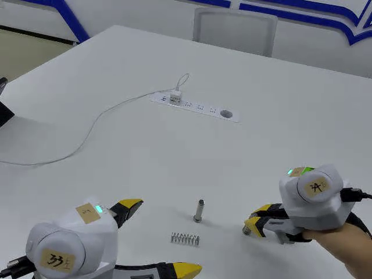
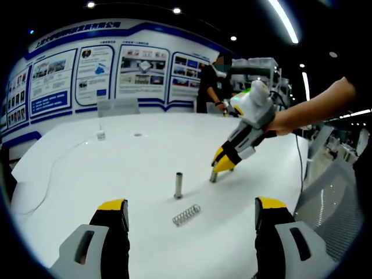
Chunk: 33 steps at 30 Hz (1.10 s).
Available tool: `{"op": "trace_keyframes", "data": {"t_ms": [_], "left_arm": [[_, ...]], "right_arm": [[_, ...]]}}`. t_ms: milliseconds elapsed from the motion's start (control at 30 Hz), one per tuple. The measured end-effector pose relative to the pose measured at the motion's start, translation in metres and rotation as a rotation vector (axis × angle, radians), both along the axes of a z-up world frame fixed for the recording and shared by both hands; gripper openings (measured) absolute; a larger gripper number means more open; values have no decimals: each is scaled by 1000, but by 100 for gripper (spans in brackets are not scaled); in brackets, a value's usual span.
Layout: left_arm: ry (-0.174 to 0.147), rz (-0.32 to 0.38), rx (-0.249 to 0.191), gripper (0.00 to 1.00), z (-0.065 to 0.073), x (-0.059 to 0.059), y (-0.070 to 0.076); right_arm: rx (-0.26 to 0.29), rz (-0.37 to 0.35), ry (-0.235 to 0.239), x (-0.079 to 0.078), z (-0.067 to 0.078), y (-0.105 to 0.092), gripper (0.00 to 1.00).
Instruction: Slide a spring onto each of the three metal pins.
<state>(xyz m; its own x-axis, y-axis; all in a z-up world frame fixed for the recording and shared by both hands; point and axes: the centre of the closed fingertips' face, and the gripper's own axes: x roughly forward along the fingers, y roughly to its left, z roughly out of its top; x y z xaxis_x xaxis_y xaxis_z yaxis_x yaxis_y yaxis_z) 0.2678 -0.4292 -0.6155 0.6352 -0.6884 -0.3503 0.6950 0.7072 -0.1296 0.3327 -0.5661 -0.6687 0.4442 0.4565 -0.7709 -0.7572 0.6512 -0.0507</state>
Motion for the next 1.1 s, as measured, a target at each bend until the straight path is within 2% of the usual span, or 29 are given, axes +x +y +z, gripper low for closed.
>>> {"op": "trace_keyframes", "data": {"t_ms": [300, 567, 733, 933, 1100], "left_arm": [[4, -5, 6, 91, -1, -1, -1], [5, -16, 17, 91, -2, -2, -2], [4, -18, 17, 91, -2, -2, -3], [14, -22, 19, 91, -5, -3, -3], [7, -17, 13, 91, -2, -2, -2]], "right_arm": [[6, 4, -11, -1, 1, 0, 12], [50, 2, -45, -1, 18, -3, 14], [58, -9, -67, -3, 25, -6, 14], [56, 39, -113, -7, 40, 6, 14], [88, 74, -110, -14, 44, 22, 14]]}}
